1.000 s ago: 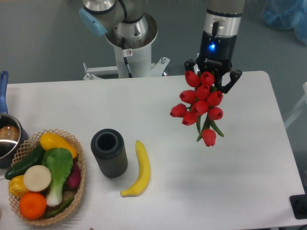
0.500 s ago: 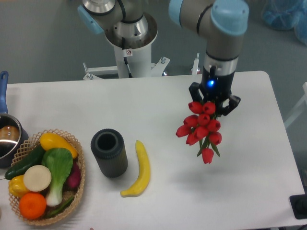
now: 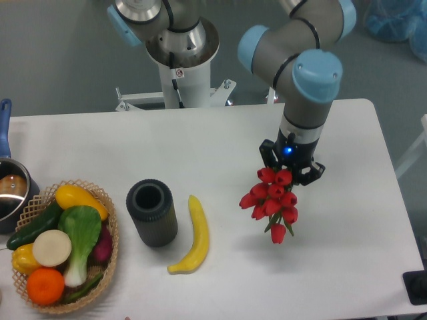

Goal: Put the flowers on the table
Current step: 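Lower the held tulip bouquet toward the table beside the yellow banana, then set the tulips down on the table and open the gripper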

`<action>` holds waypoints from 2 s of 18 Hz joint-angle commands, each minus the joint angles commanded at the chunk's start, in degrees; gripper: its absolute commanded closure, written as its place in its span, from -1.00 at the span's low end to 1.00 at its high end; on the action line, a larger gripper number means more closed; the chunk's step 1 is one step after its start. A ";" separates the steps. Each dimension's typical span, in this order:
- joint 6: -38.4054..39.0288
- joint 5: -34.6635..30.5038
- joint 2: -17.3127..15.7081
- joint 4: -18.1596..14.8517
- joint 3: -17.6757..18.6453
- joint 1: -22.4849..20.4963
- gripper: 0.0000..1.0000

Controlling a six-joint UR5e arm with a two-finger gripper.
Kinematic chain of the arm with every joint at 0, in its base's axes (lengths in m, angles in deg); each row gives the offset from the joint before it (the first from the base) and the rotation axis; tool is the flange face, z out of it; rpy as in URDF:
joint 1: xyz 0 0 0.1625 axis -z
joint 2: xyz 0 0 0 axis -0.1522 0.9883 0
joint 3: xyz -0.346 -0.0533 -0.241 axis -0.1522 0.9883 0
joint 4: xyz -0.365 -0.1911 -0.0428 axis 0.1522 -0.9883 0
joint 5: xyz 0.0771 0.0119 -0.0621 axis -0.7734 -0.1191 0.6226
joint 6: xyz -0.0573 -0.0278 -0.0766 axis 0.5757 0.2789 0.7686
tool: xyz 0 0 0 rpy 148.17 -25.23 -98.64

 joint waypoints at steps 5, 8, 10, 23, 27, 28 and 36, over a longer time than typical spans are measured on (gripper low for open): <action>0.09 -5.98 2.99 2.37 -0.70 3.34 0.20; 0.53 -6.60 3.78 3.16 -0.70 3.52 0.18; 0.53 -6.60 4.13 3.34 -0.62 3.87 0.18; 0.53 -6.42 6.07 4.22 0.18 4.31 -0.12; 0.61 -6.34 6.07 4.31 -0.09 4.49 -0.66; 0.62 -6.34 6.07 4.31 -0.17 4.49 -0.73; 0.09 -5.63 2.30 4.13 -0.79 2.82 -1.00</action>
